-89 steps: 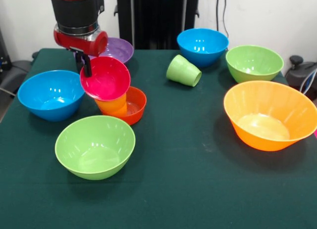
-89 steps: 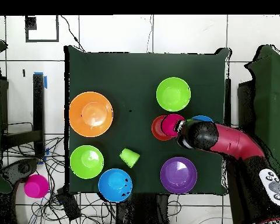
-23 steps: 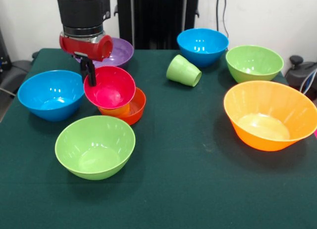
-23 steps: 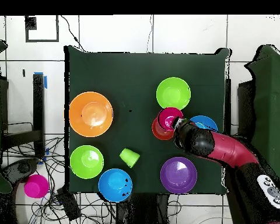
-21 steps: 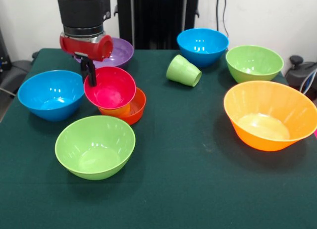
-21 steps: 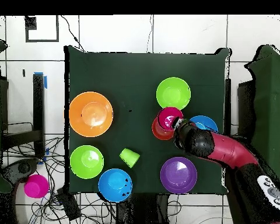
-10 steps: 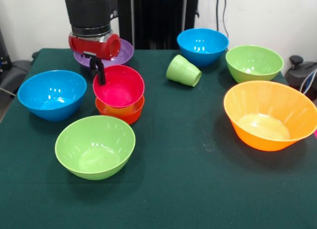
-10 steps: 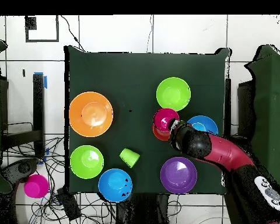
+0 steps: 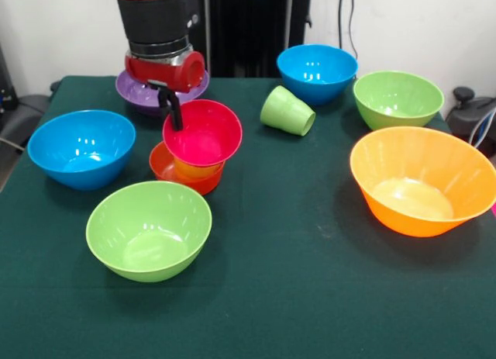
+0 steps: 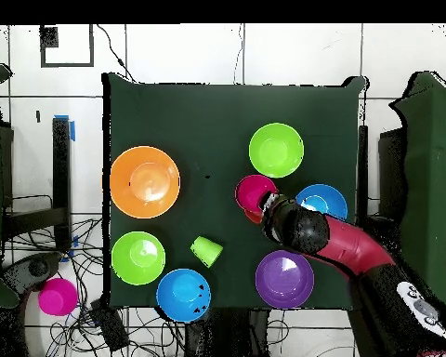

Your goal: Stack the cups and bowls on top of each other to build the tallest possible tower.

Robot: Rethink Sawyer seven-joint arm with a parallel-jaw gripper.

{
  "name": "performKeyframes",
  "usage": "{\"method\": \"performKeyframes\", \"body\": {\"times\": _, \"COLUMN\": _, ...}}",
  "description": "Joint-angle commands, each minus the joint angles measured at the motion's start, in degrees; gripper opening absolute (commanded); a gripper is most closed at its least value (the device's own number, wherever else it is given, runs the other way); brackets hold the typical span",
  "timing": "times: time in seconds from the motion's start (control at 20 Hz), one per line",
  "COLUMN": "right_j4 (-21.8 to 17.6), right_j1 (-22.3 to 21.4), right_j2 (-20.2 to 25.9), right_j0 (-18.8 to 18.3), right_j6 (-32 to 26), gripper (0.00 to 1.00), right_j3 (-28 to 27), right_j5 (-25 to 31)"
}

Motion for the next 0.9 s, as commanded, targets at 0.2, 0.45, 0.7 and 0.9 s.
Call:
{"method": "performKeyframes", "body": {"times": 0.2, "right_j4": 1.2, "right_j1": 0.7, "right_j2": -2.8, "right_j0": 5.2, "right_j6": 8.9, "gripper": 0.00, "right_j3": 3.2, "right_j5": 1.0}}
{"method": "performKeyframes", "body": {"times": 0.45, "right_j4": -0.8, "right_j1": 0.3, "right_j2": -7.4, "right_j0": 7.7, "right_j6": 7.6, "gripper": 0.00, "right_j3": 1.4, "right_j5": 2.5}}
{"method": "performKeyframes", "body": {"times": 0.7, "right_j4": -3.1, "right_j1": 0.0, "right_j2": -12.7, "right_j0": 9.8, "right_j6": 4.9, "gripper": 0.00, "right_j3": -1.0, "right_j5": 5.3}}
{"method": "performKeyframes", "body": {"times": 0.9, "right_j4": -3.4, "right_j1": -0.2, "right_j2": -14.0, "right_j0": 9.8, "right_j6": 3.4, "gripper": 0.00, "right_j3": -1.4, "right_j5": 5.4}}
